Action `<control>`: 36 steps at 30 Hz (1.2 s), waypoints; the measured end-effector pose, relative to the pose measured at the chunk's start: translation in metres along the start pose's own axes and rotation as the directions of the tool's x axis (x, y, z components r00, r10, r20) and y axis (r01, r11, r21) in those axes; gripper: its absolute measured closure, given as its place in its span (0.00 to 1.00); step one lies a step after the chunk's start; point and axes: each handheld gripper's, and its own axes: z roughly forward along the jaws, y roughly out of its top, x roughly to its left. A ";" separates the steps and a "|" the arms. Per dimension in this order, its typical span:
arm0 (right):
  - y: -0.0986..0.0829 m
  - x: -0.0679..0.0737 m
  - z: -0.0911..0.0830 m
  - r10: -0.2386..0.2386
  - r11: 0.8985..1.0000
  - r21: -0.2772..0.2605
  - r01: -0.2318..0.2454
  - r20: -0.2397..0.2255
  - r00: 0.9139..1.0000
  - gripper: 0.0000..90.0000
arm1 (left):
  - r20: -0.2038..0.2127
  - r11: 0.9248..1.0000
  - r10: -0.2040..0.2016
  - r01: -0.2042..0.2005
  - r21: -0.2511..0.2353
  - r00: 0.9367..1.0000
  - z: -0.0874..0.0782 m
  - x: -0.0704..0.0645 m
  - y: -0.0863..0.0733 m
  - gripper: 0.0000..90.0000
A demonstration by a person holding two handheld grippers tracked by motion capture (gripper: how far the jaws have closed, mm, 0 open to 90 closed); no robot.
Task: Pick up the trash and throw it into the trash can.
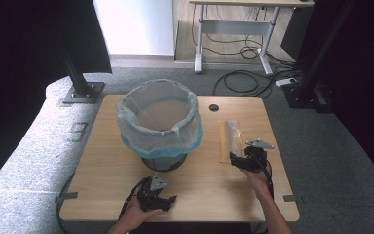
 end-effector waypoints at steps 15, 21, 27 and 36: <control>0.015 0.001 0.031 0.026 0.998 0.052 -0.027 0.006 1.000 0.14 | -0.003 1.000 -0.003 0.003 0.001 1.000 0.001 -0.001 0.001 0.17; 0.017 0.004 0.042 0.012 0.997 0.075 -0.013 0.014 1.000 0.14 | -0.003 1.000 -0.003 0.003 0.000 1.000 0.001 -0.001 0.001 0.17; 0.016 0.006 0.056 -0.002 0.996 0.095 0.000 0.017 1.000 0.14 | -0.002 1.000 -0.003 0.003 0.001 1.000 0.001 -0.001 0.001 0.17; 0.007 0.007 0.079 -0.027 0.987 0.161 0.018 0.058 0.998 0.15 | -0.003 1.000 -0.002 0.002 0.000 1.000 0.001 -0.001 0.001 0.17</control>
